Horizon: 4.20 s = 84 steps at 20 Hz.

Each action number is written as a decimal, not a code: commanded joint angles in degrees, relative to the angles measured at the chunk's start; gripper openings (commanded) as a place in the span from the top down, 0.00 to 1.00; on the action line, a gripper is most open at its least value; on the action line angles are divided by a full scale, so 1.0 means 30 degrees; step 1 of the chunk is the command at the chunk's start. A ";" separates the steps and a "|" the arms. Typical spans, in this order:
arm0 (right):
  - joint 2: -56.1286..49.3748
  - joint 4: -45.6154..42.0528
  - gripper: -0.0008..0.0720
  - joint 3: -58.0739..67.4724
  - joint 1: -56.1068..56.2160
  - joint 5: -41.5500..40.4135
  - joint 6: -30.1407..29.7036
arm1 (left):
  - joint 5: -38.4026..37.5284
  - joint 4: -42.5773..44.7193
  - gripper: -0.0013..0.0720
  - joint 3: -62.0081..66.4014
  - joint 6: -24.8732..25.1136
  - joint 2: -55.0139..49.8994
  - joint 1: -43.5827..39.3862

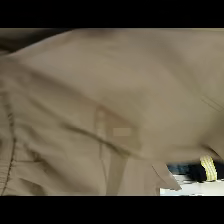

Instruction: Fold the clothes and pants, and hang the long-sleeved shirts on hangers.

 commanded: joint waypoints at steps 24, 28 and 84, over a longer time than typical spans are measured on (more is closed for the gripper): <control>-0.2594 1.2211 0.30 -2.3460 -0.5107 0.9690 0.2543 | -0.4189 1.5504 0.21 -0.1282 -0.8750 -1.9606 0.1275; 0.1209 1.4673 0.28 -3.0971 -0.3847 0.8036 0.2149 | -0.3891 1.5497 0.21 -0.1282 -0.8910 -2.0837 0.0073; -0.8663 0.1370 0.98 -0.8386 -0.1049 0.5326 0.5209 | 0.0787 1.2815 0.96 0.7176 -1.0324 -2.3482 -0.2368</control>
